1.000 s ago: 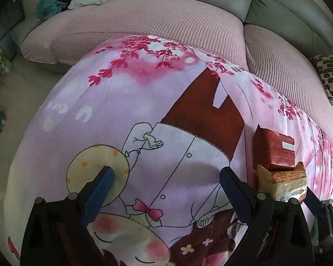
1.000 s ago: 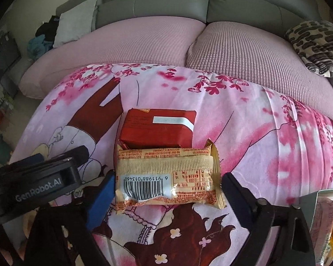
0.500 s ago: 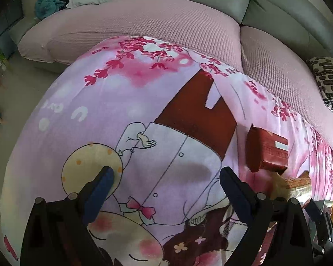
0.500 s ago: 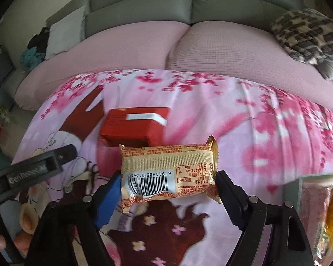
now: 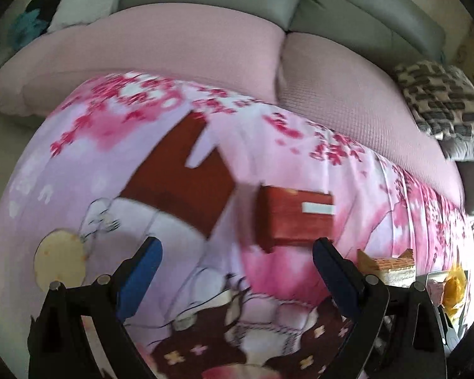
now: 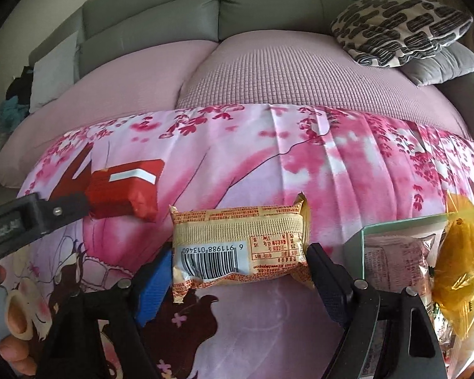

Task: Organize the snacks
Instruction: 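Grasp the cream biscuit packet with the right tool while the left tool grasps the red box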

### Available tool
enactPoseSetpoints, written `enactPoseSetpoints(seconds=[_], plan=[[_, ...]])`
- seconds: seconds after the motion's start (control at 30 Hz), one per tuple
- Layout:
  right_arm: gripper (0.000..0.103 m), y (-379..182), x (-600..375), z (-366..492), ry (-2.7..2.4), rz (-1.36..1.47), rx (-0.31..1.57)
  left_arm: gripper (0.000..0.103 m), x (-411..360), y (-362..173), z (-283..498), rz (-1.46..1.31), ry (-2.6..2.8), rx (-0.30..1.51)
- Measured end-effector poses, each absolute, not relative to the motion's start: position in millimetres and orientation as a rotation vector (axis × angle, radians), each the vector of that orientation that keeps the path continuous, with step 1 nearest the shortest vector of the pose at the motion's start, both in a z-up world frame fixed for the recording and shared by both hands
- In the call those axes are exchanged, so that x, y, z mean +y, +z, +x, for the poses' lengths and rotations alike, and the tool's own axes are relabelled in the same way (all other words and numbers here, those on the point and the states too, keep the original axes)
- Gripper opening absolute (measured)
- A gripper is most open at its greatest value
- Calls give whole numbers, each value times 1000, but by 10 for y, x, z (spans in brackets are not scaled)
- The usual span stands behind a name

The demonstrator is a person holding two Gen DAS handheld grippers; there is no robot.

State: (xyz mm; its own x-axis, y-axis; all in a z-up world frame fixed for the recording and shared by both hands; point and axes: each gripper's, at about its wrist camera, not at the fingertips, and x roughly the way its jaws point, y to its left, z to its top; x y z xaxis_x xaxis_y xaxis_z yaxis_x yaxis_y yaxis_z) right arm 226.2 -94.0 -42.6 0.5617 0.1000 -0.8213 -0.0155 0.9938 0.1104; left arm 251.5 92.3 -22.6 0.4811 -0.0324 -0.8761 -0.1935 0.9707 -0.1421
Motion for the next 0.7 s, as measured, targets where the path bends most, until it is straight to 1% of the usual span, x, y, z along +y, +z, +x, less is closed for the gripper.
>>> enactPoseSetpoints(seconds=[0.2,0.4,0.43,0.47,0.53,0.6,0.7], plan=[[84,-427,-1034,2245,77,120,969,96,685,-232,2759,-182,53,1077],[84,-458,-1000,2265,80,123,967,95,484,-371,2911,-129,39,1115],[84,-459,-1000,2264,81,123,967,91,457,-396,2920,-115,41,1119],[84,-458,-998,2260,81,123,967,81,440,-411,2919,-104,52,1118],[84,-450,-1001,2257,83,122,966,69,425,-412,2906,-87,70,1112],[84,-441,-1005,2248,81,124,966,63,429,-394,2898,-96,76,1107],[84,-415,-1008,2232,83,128,970,62,459,-349,2829,-107,97,1099]])
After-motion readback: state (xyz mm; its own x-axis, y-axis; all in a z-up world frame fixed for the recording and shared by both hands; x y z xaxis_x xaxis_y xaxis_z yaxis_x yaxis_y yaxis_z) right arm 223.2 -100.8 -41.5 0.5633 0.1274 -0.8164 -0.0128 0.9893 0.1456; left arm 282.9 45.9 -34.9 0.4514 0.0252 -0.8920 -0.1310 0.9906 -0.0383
